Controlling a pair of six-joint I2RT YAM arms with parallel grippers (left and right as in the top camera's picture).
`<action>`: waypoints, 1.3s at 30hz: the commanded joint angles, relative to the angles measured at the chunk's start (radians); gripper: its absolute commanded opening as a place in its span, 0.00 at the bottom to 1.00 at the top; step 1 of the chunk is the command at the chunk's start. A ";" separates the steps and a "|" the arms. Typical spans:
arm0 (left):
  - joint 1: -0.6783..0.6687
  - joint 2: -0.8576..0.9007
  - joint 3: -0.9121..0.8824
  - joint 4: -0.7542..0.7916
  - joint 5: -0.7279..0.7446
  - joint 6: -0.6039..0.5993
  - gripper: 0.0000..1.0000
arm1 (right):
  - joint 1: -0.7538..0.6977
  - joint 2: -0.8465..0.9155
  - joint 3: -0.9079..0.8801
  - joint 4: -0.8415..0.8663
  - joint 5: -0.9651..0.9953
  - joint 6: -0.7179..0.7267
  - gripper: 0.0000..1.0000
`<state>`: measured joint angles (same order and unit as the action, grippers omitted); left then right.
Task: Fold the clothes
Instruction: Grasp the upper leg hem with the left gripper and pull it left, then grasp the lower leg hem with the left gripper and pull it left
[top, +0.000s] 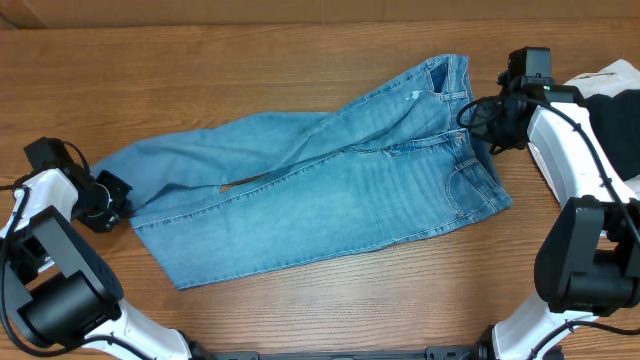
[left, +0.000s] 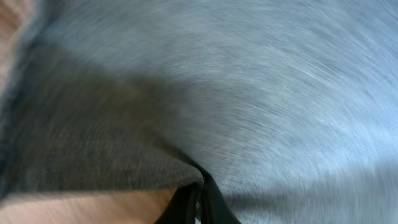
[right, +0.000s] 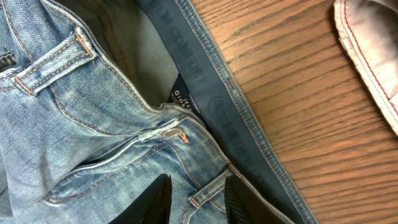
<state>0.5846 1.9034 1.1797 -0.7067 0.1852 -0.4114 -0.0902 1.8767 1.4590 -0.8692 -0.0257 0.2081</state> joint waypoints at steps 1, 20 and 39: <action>0.000 -0.153 0.084 -0.048 0.219 0.016 0.04 | -0.004 -0.029 0.021 -0.001 0.008 -0.007 0.32; -0.016 -0.370 0.164 0.329 -0.048 -0.224 0.04 | -0.004 -0.029 0.021 0.002 0.007 -0.006 0.32; -0.082 -0.197 0.167 0.541 -0.144 -0.187 0.04 | -0.004 -0.029 0.021 -0.001 0.007 -0.006 0.32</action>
<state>0.5270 1.6279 1.3373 -0.1997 0.0761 -0.6189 -0.0902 1.8767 1.4590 -0.8753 -0.0254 0.2085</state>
